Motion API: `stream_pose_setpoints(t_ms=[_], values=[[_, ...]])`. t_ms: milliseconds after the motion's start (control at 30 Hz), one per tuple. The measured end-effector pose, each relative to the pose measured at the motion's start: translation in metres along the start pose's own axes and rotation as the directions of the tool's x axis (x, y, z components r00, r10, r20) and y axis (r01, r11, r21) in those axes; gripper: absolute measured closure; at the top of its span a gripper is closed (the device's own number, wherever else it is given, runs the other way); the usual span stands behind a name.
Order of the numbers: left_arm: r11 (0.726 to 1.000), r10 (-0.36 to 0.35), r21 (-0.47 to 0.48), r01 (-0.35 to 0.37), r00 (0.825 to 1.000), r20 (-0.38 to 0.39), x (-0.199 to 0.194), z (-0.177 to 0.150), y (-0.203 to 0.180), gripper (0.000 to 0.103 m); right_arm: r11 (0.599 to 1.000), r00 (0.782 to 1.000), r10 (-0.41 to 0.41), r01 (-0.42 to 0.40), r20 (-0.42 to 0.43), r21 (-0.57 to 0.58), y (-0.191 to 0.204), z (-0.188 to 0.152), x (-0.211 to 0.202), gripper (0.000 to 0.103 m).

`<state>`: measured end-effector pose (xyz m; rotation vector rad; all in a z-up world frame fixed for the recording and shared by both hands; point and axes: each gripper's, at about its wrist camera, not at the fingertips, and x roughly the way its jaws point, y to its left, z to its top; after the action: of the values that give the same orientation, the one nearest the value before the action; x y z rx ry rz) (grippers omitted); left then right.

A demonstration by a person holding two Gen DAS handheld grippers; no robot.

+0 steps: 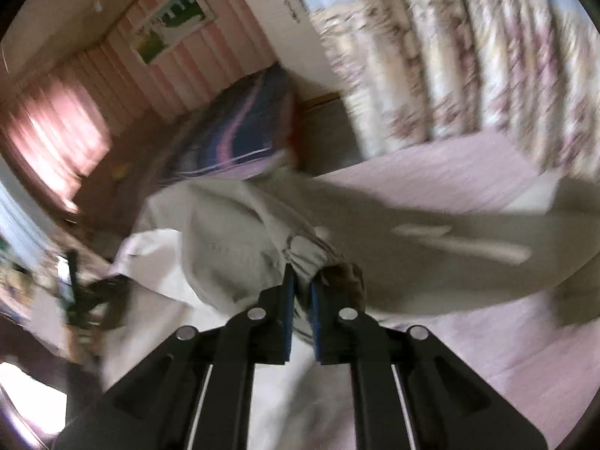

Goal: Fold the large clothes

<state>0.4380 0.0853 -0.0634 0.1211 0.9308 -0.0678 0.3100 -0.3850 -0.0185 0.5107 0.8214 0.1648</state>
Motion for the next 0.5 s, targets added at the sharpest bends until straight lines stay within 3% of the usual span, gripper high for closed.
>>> stream_pose_setpoints(t_ms=[67, 133, 200, 233, 300, 400, 467, 500], values=[[0.993, -0.067, -0.099, 0.065, 0.997, -0.023, -0.005, -0.016, 0.044, 0.087, 0.997, 0.996, 0.073, -0.071, -0.055, 0.033, 0.012, -0.004, 0.009, 0.096], [0.977, -0.12, -0.185, 0.108, 0.991, -0.059, 0.001, -0.035, 0.078, 0.089, 0.996, 0.99, 0.091, -0.087, -0.112, 0.036, 0.024, -0.007, 0.03, 0.096], [0.955, -0.181, -0.252, 0.158, 0.981, -0.073, 0.005, -0.058, 0.095, 0.09, 1.0, 0.99, 0.013, -0.012, -0.141, 0.006, 0.032, -0.008, 0.058, 0.096], [0.945, -0.207, -0.275, 0.179, 0.975, -0.077, 0.009, -0.07, 0.102, 0.09, 0.996, 0.987, -0.072, 0.064, -0.14, -0.059, 0.038, -0.008, 0.074, 0.096], [0.919, -0.265, -0.321, 0.227, 0.961, -0.08, 0.014, -0.088, 0.108, 0.09, 0.979, 0.972, -0.179, 0.161, -0.15, -0.124, 0.042, -0.01, 0.099, 0.096], [0.883, -0.33, -0.374, 0.283, 0.942, -0.068, 0.016, -0.096, 0.115, 0.09, 0.903, 0.943, -0.325, 0.29, -0.064, -0.317, 0.059, -0.012, 0.121, 0.096], [0.892, -0.321, -0.36, 0.273, 0.943, -0.082, 0.02, -0.095, 0.113, 0.087, 0.85, 0.923, -0.384, 0.337, -0.038, -0.406, 0.068, -0.013, 0.133, 0.095], [0.915, -0.284, -0.326, 0.24, 0.954, -0.096, 0.018, -0.091, 0.107, 0.086, 0.849, 0.923, -0.383, 0.331, -0.047, -0.411, 0.069, -0.012, 0.134, 0.093]])
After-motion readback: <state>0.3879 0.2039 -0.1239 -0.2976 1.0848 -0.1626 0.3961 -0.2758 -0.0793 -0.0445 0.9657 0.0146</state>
